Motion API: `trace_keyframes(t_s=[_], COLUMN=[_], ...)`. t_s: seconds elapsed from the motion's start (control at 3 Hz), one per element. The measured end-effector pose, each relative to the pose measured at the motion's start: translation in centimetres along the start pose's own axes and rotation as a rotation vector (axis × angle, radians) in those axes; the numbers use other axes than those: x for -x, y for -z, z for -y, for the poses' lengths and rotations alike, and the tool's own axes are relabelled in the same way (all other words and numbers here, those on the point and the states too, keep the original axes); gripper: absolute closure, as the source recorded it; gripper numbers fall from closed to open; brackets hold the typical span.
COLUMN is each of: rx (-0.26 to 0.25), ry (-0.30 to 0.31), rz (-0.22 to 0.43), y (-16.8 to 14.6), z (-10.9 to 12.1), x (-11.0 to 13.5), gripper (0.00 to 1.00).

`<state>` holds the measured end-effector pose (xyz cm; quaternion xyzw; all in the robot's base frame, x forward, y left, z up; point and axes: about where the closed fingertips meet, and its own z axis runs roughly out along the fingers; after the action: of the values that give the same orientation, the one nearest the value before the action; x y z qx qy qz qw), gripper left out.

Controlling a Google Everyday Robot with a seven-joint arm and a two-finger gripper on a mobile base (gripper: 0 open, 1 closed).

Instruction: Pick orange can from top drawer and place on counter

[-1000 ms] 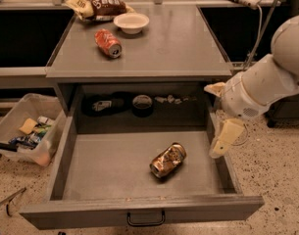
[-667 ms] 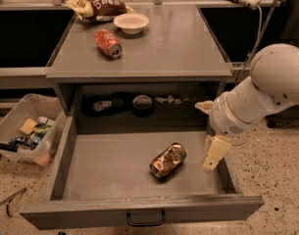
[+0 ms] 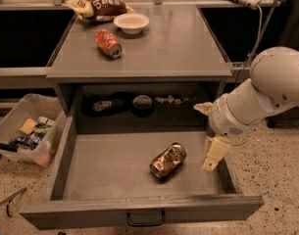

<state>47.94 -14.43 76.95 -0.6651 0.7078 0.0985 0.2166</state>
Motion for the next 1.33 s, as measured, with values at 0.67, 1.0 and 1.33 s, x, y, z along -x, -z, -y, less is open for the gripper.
trace_keyframes(t_s=[0.67, 1.0, 1.33], rx=[0.073, 0.114, 0.130], ry=[0.061, 0.127, 0.177], rz=[0.115, 0.138, 0.116], y=[-7.9, -12.2, -15.2], z=[-0.3, -0.9, -1.6], x=[-0.5, 0.7, 0.8], gripper=[0.00, 0.00, 0.00])
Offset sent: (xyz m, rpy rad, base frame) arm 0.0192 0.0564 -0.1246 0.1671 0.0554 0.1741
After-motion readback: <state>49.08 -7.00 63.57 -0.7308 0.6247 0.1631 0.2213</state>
